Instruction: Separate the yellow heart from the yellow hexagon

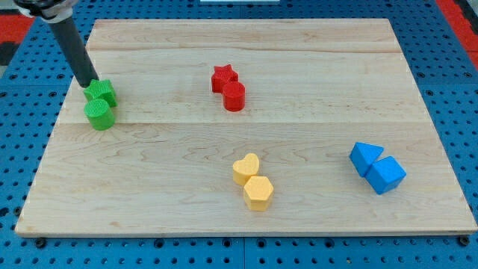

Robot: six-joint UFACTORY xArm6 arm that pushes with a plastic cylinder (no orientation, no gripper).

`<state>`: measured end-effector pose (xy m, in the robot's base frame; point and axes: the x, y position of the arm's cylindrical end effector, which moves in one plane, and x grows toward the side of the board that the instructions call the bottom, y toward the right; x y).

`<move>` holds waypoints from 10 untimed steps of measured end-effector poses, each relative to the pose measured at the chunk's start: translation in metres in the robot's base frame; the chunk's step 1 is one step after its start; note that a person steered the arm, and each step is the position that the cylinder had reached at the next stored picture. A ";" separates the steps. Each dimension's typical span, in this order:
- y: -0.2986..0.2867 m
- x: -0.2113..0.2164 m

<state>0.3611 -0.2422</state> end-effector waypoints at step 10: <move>0.296 0.161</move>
<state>0.5223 0.0540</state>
